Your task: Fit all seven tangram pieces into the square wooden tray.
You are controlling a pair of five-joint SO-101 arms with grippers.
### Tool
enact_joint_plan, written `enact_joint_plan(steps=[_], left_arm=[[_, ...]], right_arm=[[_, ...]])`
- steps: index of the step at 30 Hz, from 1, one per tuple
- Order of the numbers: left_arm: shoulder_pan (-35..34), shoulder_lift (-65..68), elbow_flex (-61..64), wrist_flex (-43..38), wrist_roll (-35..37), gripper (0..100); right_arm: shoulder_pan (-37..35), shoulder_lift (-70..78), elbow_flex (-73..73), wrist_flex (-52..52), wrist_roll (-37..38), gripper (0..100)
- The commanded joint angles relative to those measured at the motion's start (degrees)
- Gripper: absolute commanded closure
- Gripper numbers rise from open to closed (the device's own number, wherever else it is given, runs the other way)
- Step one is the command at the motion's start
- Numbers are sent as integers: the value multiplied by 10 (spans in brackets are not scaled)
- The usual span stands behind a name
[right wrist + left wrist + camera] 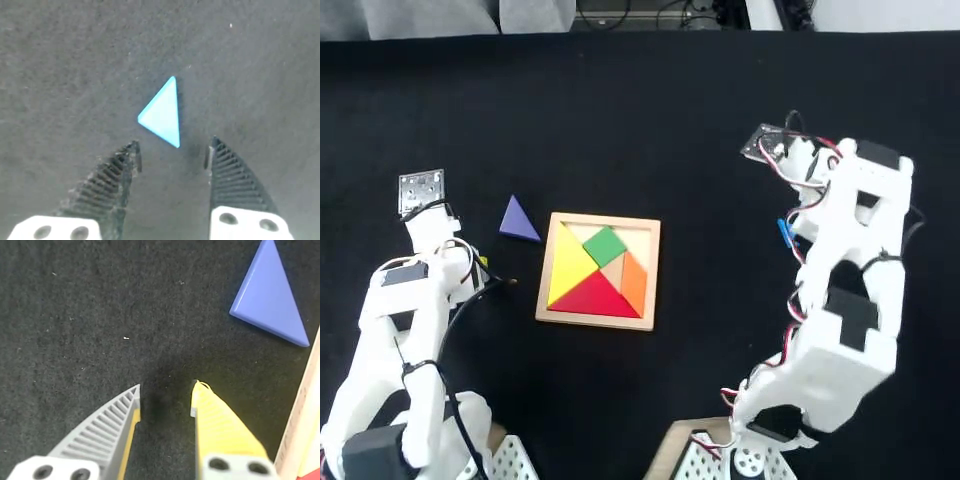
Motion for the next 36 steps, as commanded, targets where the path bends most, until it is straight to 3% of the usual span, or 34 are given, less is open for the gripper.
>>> enact_joint_plan(steps=[1,8,36], left_arm=[[8,-2,-7,-11,7,830],[8,-2,-7,-11,7,830],[16,-2,-7,-11,7,830]], right_arm=[[-10,15,-57,36,45,778],[-12,23,-65,59,56,779],[1,139,-52,-34,56,783]])
